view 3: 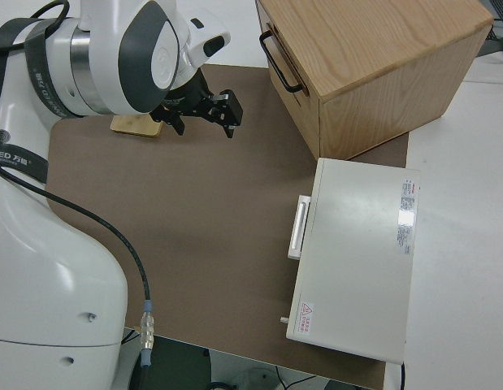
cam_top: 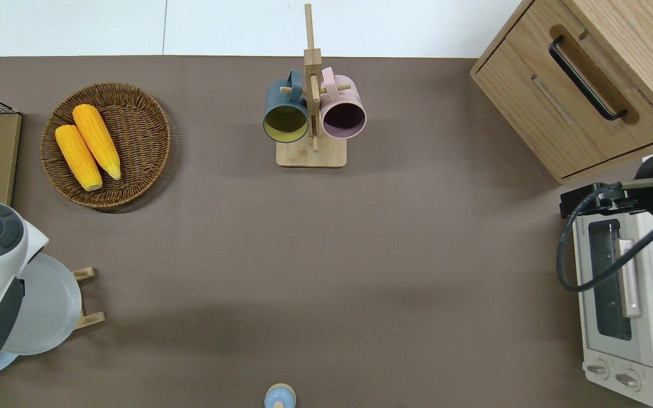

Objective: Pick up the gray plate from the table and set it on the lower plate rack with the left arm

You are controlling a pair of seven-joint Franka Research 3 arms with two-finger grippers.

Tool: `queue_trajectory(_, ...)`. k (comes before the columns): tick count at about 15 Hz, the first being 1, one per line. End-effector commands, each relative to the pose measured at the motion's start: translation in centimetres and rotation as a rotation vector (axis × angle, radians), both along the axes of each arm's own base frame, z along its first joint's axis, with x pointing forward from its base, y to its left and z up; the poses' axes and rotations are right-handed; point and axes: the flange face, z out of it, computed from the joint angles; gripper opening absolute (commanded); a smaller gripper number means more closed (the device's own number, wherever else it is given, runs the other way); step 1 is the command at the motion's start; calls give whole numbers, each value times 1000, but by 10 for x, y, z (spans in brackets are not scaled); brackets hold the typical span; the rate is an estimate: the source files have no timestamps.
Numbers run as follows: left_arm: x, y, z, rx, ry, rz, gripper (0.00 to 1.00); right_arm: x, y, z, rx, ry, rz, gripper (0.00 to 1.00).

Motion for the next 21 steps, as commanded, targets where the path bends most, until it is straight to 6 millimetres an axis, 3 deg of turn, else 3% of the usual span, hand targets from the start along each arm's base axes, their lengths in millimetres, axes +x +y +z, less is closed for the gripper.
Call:
queue_trajectory(1,-3,0,-5,89,-10,7,0,0,1,3,3,-4,-3,983)
queue_trajectory(4,-8,2,-18,129,-11,17,0,0,1,3,3,-5,-2,983)
queue_trajectory(15,-12,-35,-57,220,-15,54,0,0,1,3,3,-5,-2,983)
queue_trajectory(21,-17,-40,-70,231,-8,58,0,0,1,3,3,-5,-2,983)
